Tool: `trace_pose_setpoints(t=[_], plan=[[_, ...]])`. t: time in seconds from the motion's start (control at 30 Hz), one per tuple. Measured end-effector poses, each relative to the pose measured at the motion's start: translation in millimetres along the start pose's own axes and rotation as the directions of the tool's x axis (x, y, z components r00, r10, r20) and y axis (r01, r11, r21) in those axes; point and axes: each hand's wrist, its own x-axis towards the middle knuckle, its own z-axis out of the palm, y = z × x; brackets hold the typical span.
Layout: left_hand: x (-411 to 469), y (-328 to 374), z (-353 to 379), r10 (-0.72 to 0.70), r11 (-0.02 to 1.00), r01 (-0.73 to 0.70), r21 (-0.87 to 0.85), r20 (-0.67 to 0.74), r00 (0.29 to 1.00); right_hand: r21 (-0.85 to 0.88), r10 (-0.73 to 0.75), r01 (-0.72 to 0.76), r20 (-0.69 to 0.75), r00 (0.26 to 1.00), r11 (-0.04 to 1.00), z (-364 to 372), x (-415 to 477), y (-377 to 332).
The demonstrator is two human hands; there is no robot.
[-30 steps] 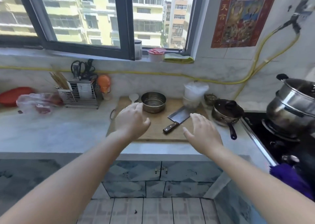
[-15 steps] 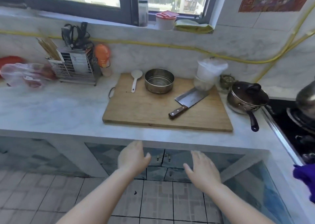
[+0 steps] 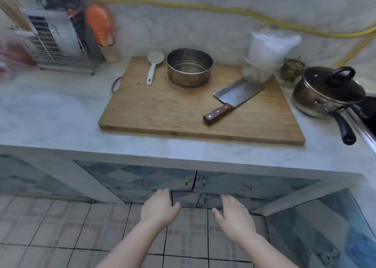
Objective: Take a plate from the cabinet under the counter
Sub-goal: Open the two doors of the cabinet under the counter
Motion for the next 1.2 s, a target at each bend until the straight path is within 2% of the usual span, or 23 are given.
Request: trace_pose_setpoints(t=[0.23, 0.33, 0.47, 0.6, 0.7, 0.8, 0.93, 1.07, 1.2], plan=[[54.1, -0.8, 35.6, -0.023, 0.998, 0.022, -0.057, -0.024, 0.999, 0.163, 0.035, -0.035, 0.002, 0.999, 0.986, 40.3, 53.3, 6.6], [75.2, 0.1, 53.4, -0.050, 0.985, 0.052, -0.164, 0.020, 0.999, 0.240, 0.034, -0.030, -0.011, 0.999, 0.970, 56.7, 75.8, 6.0], [94.2, 5.7, 76.1, -0.068, 0.935, 0.083, -0.346, 0.054, 0.996, 0.300, -0.006, 0.017, -0.039, 0.999, 0.954, 70.2, 98.7, 7.1], [104.4, 13.2, 86.4, -0.061, 0.864, 0.056, -0.501, 0.007, 0.998, 0.321, -0.059, 0.083, -0.084, 0.995, 0.944, 75.3, 115.3, 6.1], [110.2, 18.1, 91.2, -0.045, 0.828, 0.024, -0.560, -0.024, 0.999, 0.360, -0.041, 0.068, -0.084, 0.996, 0.931, 81.0, 123.6, 4.7], [114.8, 20.9, 94.6, -0.039, 0.772, 0.035, -0.635, 0.007, 0.999, 0.434, -0.018, 0.047, -0.072, 0.997, 0.900, 85.4, 127.3, 1.1], [113.1, 17.9, 102.1, -0.028, 0.808, -0.003, -0.589, -0.043, 0.999, 0.490, 0.016, 0.031, -0.091, 0.996, 0.871, 89.1, 125.6, -1.9], [100.4, 11.9, 109.2, -0.054, 0.890, 0.006, -0.456, -0.092, 0.994, 0.423, -0.036, 0.073, -0.095, 0.995, 0.903, 93.8, 108.9, 3.9], [74.8, 0.8, 116.8, -0.027, 0.919, -0.017, -0.394, -0.105, 0.994, 0.386, -0.037, 0.078, -0.112, 0.993, 0.919, 96.2, 86.4, 6.3]])
